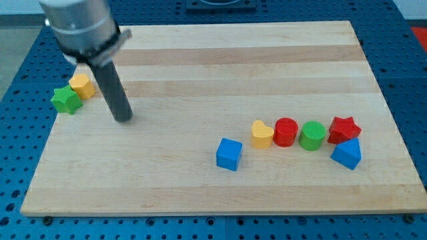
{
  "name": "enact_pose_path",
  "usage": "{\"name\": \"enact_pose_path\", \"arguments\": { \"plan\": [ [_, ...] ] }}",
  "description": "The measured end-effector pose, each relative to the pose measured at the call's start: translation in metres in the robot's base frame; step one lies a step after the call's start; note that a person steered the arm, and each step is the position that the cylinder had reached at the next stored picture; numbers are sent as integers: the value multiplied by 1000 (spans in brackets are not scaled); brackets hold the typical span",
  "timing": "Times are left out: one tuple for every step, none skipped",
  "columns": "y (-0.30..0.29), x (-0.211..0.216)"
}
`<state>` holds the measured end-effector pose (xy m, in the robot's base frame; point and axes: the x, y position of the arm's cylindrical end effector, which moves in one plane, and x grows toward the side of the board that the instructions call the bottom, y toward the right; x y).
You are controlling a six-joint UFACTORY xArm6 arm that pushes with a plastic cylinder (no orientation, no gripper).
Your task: Slide the blue cube towards the center
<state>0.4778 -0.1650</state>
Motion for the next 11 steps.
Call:
{"name": "enact_pose_path", "arguments": {
  "plan": [
    [41,67],
    [115,101],
    [196,105],
    [248,102],
    [220,87],
    [170,59],
    [110,34],
    [78,23],
    [87,50],
    [61,58],
    [27,20]
  ]
}}
